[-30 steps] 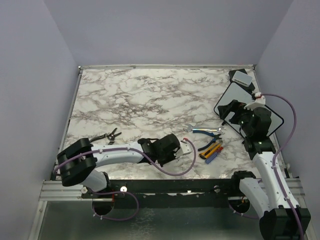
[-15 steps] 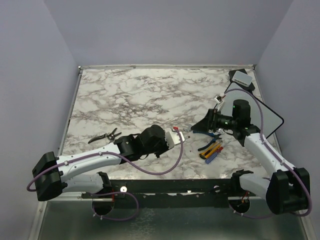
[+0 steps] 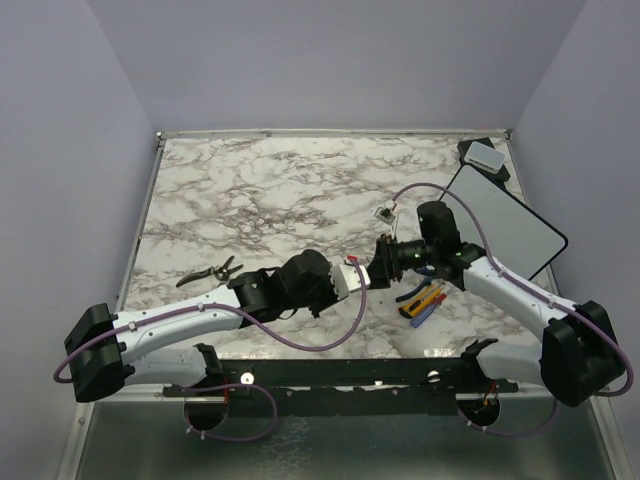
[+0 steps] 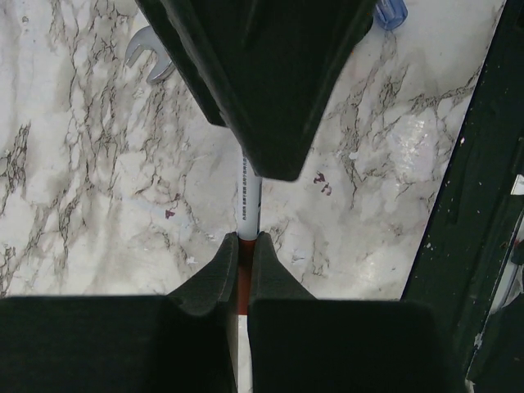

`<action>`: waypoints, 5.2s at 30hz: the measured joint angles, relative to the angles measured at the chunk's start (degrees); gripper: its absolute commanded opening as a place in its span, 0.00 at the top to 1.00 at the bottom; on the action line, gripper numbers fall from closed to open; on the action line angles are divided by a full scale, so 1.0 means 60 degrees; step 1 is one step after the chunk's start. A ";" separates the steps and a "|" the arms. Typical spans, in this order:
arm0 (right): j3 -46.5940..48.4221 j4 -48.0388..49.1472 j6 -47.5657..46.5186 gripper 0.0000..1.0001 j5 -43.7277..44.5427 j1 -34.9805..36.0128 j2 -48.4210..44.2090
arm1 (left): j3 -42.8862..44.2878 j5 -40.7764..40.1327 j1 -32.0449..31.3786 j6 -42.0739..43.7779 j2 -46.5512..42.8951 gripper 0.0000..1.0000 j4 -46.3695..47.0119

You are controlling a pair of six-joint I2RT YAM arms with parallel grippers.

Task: Write a sentence on the whiteboard
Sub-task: Open the whiteboard marker at the center of the board, then place the pen cap at the center of the board.

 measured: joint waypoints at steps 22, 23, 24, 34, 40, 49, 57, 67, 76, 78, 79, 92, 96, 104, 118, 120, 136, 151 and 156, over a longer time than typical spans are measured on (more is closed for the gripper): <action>0.0000 -0.0007 -0.0073 0.67 0.0863 0.0914 0.0324 | 0.0000 -0.0004 0.0058 -0.0011 0.0146 1.00 -0.0251; 0.0000 -0.0018 -0.0087 0.67 0.0918 0.0933 0.0339 | 0.0000 -0.0004 0.0062 -0.0011 0.0146 1.00 -0.0262; 0.0000 -0.0029 -0.0109 0.69 0.0940 0.0951 0.0357 | 0.0000 -0.0004 0.0066 -0.0011 0.0146 1.00 -0.0277; 0.0000 -0.0051 -0.0288 0.84 0.1144 0.1111 0.0484 | 0.0000 0.0026 0.0109 -0.0011 0.0146 1.00 -0.0361; 0.0000 -0.0055 -0.0361 1.00 0.1297 0.1137 0.0506 | 0.0000 0.0066 0.0168 -0.0018 0.0146 0.86 -0.0390; -0.0933 0.1676 0.0353 1.00 0.2415 0.1067 -0.0124 | 0.0055 0.0627 0.1854 -0.0688 0.0015 0.12 -0.0189; -0.1395 0.4972 0.1869 1.00 0.1293 -0.0608 -0.0124 | -0.0211 0.2809 0.4167 -0.3286 -0.1384 0.11 0.2339; -0.1224 0.6619 0.3016 1.00 -0.0736 -0.0681 -0.0718 | -0.1024 0.5501 0.5512 -0.6710 -0.1767 0.11 0.5497; -0.1224 0.7162 0.3340 1.00 -0.0871 -0.0681 -0.1392 | -0.0998 0.8072 0.5730 -0.7198 -0.0987 0.29 0.5544; -0.1224 0.7096 0.3304 1.00 -0.0863 -0.0681 -0.1381 | -0.0998 0.8364 0.5730 -0.7249 -0.0947 0.36 0.5541; -0.1224 0.7056 0.3253 1.00 -0.0856 -0.0681 -0.1373 | -0.0998 0.8531 0.5730 -0.7304 -0.0940 0.42 0.5541; -0.0984 0.6142 0.2488 1.00 -0.0750 -0.0678 -0.1293 | -0.0998 0.9034 0.5304 -0.7348 -0.0433 0.68 0.5537; -0.0976 0.5963 0.2390 1.00 -0.0758 -0.0659 -0.1246 | -0.0998 0.9031 0.5176 -0.7304 -0.0335 0.87 0.5537; -0.0911 0.5723 0.2200 1.00 -0.0874 -0.0623 -0.1206 | -0.0998 0.9063 0.5140 -0.7198 -0.0251 0.83 0.5475; -0.0754 0.5217 0.1985 1.00 -0.0987 -0.0616 -0.1082 | -0.0998 0.9009 0.5074 -0.7114 -0.0248 0.89 0.5472; -0.0754 0.5217 0.1985 1.00 -0.1020 -0.0616 -0.1078 | -0.1002 0.8983 0.5078 -0.7107 -0.0248 1.00 0.5472; -0.0772 0.5763 0.2754 1.00 -0.1333 -0.0816 -0.1333 | -0.1147 0.8856 0.4947 -0.6841 -0.0663 1.00 0.5989; -0.0736 0.4197 0.1931 1.00 -0.1661 -0.2182 -0.2441 | -0.1446 0.9041 0.5377 -0.6703 -0.1712 1.00 0.5923; -0.0608 0.3115 0.1333 1.00 -0.1330 -0.2288 -0.2969 | -0.1195 0.9078 0.5530 -0.5890 -0.1727 1.00 0.4503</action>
